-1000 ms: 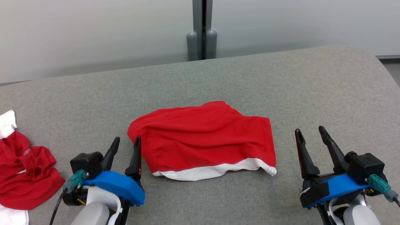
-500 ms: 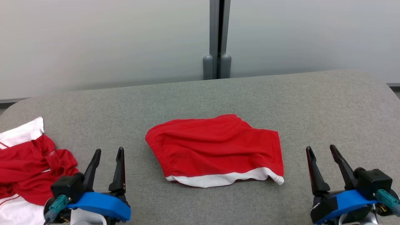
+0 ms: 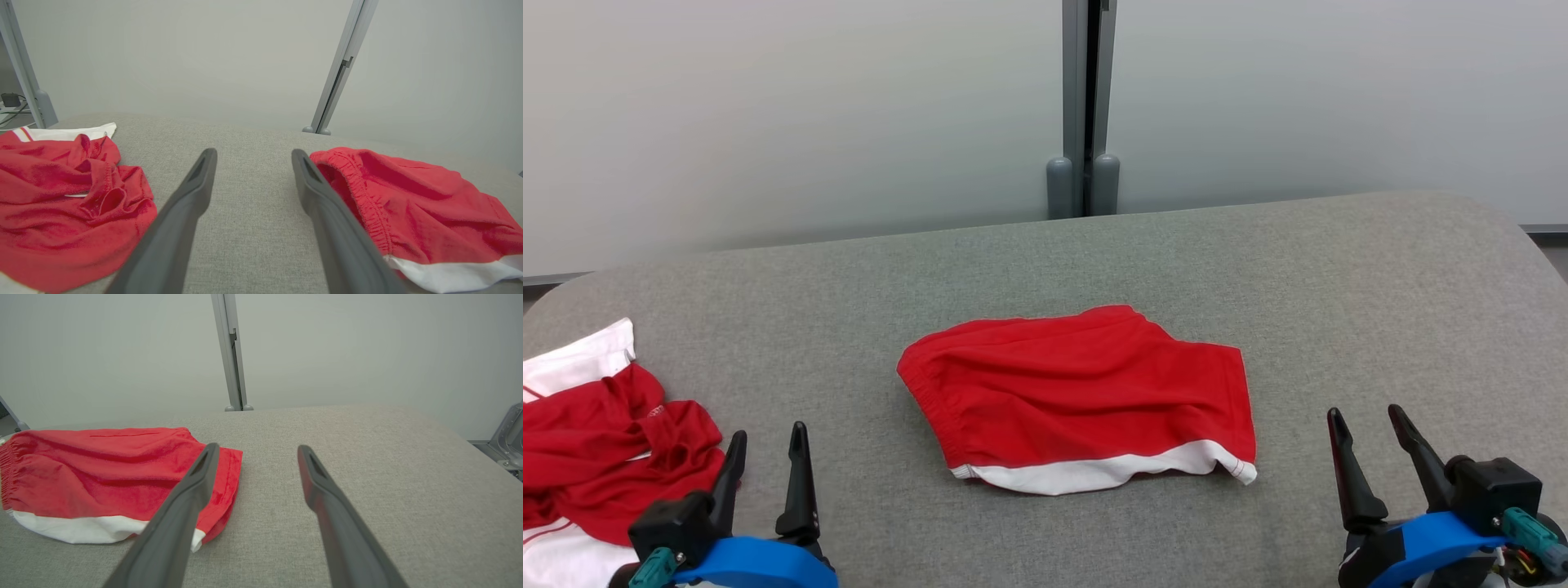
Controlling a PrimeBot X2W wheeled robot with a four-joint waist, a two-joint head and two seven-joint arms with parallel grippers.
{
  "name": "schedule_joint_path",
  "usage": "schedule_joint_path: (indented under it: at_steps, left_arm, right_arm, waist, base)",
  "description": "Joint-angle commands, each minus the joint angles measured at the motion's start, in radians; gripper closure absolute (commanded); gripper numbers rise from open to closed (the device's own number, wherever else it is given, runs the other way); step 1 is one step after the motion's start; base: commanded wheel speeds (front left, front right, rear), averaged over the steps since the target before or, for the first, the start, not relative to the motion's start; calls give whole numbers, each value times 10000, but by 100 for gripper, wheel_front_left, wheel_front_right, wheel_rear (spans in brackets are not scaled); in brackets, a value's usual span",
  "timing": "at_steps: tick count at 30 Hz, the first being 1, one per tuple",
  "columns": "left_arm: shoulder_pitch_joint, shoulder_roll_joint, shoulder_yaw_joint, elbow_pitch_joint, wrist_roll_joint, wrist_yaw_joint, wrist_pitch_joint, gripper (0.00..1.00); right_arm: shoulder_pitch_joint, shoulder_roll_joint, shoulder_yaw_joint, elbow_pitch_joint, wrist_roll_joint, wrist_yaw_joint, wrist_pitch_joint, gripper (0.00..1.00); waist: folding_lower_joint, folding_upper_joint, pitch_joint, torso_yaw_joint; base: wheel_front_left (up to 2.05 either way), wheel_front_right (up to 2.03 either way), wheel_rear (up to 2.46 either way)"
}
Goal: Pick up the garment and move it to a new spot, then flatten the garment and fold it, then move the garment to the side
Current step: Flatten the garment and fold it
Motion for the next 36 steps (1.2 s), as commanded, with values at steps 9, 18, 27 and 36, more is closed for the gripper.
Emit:
schedule_joint_path:
  at_steps: [9, 18, 27, 36]
  left_arm:
    - [119, -146, 32, -86, 94, -62, -45, 0]
    - [-261, -373, -805, 213, 130, -690, 646, 0]
    - [-1158, -1217, -1911, 1539, -29, -1408, 1848, 0]
    - [-1952, -1396, -2111, 2505, -194, -1813, 1719, 100]
  right_arm:
    - [60, -16, 72, -79, 29, 1, 50, 0]
    - [-180, -16, 766, 48, 282, 1, 356, 0]
    - [-441, -16, 1620, 729, 588, 1, 359, 0]
    - [-917, -16, 2058, 1600, 767, 1, 430, 0]
  waist:
    - [1, -1, 77, 34]
    - [1, -1, 320, 44]
    - [1, -1, 890, -87]
    - [1, -1, 1279, -265]
  base:
    - [0, 0, 0]
    - [0, 0, 0]
    - [0, 0, 0]
    - [0, 0, 0]
